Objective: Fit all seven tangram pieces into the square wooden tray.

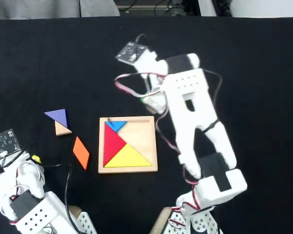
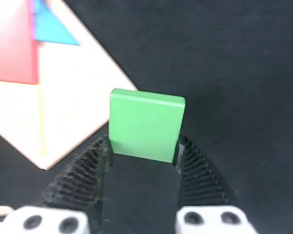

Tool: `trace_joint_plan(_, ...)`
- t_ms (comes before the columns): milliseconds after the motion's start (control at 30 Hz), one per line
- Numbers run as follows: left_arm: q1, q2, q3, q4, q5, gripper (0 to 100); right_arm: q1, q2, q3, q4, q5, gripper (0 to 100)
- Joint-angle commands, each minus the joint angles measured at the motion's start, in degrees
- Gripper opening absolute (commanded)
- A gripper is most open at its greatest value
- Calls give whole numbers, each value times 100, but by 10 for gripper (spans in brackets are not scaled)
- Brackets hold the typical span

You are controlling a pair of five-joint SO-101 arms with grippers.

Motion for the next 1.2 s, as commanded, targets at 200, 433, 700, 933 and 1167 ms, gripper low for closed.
trace_joint_plan(200, 22, -70, 110, 26, -62, 209, -1099, -585, 1587, -888, -1266, 78)
trace_joint_plan(433, 22, -70, 110, 26, -62, 209, -1301, -400, 2422, -1881, -1705, 78)
trace_joint_plan(700, 22, -70, 110, 26, -62, 209, -1644, 127, 2378, -2057, -1679, 79)
trace_joint_plan(933, 22, -70, 110, 26, -62, 209, -1635, 576, 2088, -2075, -1688, 79)
trace_joint_plan(1167, 22, -70, 110, 26, -62, 209, -1653, 646, 2044, -2084, -1723, 181)
